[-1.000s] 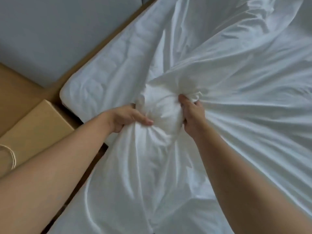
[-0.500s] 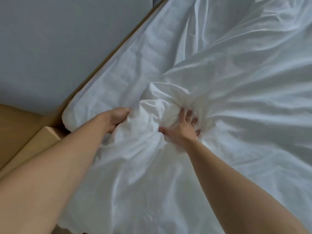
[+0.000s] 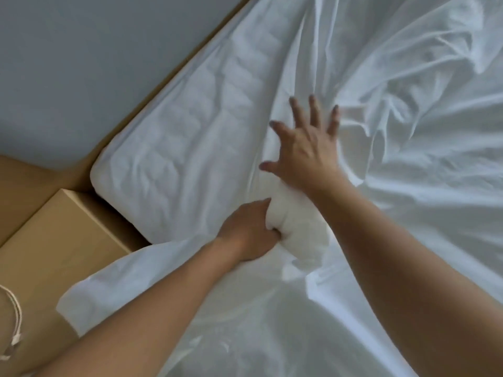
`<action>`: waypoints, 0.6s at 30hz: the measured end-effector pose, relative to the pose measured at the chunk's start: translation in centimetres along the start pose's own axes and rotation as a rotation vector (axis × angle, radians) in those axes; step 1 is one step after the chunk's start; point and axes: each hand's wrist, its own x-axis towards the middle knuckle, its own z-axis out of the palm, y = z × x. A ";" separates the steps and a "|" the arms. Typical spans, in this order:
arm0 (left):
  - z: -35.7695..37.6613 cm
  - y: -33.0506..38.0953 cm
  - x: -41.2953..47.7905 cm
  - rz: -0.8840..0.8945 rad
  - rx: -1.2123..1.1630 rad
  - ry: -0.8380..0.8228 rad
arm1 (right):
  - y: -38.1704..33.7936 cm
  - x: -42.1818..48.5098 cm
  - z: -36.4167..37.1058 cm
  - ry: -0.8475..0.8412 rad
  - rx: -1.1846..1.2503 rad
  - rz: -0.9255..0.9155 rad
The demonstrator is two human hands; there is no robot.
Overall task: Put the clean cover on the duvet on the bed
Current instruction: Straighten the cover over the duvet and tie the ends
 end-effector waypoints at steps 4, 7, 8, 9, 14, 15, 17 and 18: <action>-2.9 -3.8 0.1 -0.007 0.220 0.272 | 2.2 -0.7 2.6 -0.595 -0.149 -0.272; -3.0 -4.8 1.0 -0.071 0.173 0.186 | 4.2 0.1 3.0 -0.679 -0.118 -0.333; -3.3 -5.2 1.2 -0.092 0.084 0.066 | 4.5 0.6 3.1 -0.712 -0.109 -0.351; -3.9 -5.5 1.3 -0.121 -0.031 -0.113 | 4.6 1.0 3.2 -0.723 -0.087 -0.371; -5.4 -9.5 -2.3 -0.194 -0.148 -0.622 | 1.4 3.3 0.1 -0.118 0.092 -0.426; -6.1 -10.4 -2.7 -0.187 -0.126 -0.530 | 0.1 4.8 -1.2 0.091 0.167 -0.419; -9.4 -12.8 -2.9 -0.201 -0.178 -0.118 | -3.0 9.1 -3.7 0.387 0.288 -0.326; -12.2 -14.2 -2.7 -0.191 -0.149 0.158 | -4.4 11.0 -4.6 0.466 0.312 -0.271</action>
